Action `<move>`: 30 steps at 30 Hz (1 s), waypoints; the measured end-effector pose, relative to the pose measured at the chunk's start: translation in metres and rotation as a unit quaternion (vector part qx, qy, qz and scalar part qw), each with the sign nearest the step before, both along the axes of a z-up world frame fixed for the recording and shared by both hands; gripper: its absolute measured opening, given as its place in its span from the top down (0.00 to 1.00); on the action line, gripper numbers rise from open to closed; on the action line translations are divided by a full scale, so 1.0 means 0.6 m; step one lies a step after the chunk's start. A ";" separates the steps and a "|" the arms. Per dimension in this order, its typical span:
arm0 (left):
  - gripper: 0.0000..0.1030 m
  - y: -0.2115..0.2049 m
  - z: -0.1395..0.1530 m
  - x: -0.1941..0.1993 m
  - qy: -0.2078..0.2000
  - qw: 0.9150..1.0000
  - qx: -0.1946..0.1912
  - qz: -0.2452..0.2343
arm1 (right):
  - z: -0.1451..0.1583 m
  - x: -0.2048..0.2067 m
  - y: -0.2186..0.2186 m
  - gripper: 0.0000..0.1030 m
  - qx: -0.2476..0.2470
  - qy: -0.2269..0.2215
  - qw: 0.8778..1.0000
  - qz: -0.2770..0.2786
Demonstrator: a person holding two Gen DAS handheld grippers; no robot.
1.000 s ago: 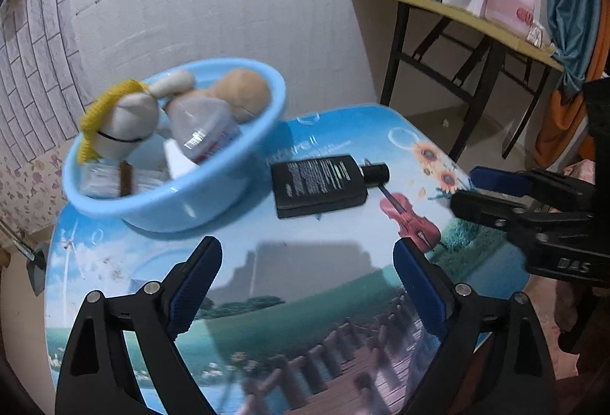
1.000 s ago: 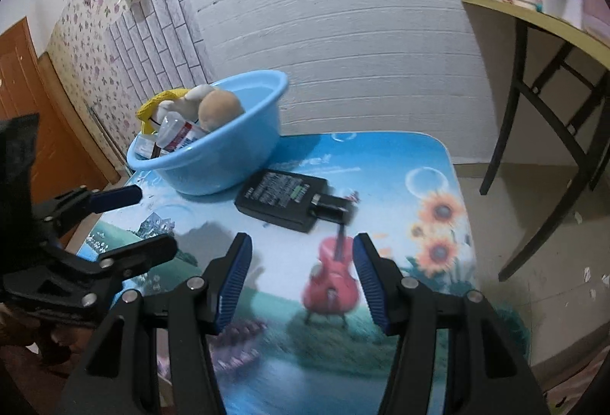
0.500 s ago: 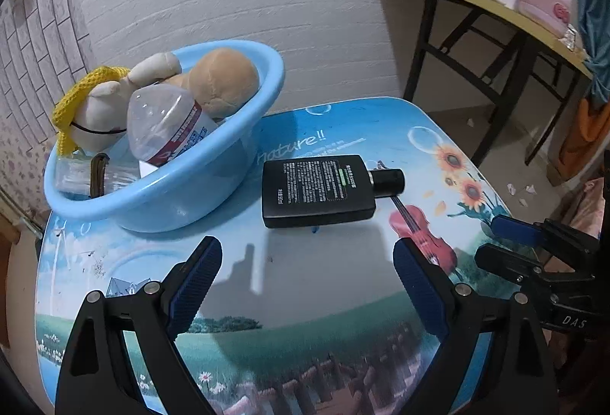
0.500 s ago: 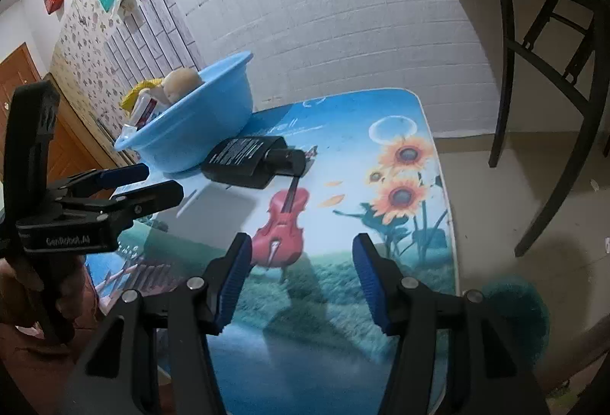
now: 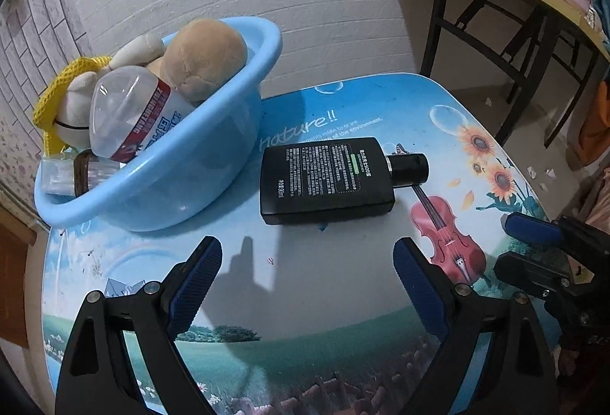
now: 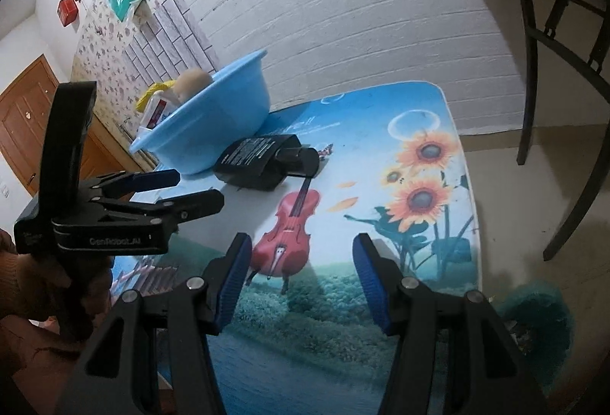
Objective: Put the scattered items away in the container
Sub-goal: 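Move both tools back down toward the black box on the table, then grasp the black box with both tools from its two ends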
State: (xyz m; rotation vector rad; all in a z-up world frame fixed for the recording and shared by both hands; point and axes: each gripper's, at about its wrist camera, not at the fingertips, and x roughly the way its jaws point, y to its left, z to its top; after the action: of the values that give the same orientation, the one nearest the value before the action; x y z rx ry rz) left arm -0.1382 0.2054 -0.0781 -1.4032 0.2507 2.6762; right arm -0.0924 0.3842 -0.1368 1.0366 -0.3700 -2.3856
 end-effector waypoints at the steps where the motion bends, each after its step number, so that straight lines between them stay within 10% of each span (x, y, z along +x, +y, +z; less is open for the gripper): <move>1: 0.11 0.000 -0.001 0.000 0.000 1.000 -0.002 0.000 | 0.000 0.000 0.002 0.47 -0.001 -0.001 1.000 -0.001; 30: 0.11 -0.031 -0.015 0.011 0.011 0.999 0.040 -0.026 | 0.005 -0.011 -0.010 0.47 0.047 -0.009 0.998 -0.033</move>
State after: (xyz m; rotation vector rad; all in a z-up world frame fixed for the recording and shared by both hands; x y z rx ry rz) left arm -0.1316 0.1867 -0.0873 -1.3256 0.1777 2.6296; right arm -0.0988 0.3780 -0.1340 1.1038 -0.3056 -2.4759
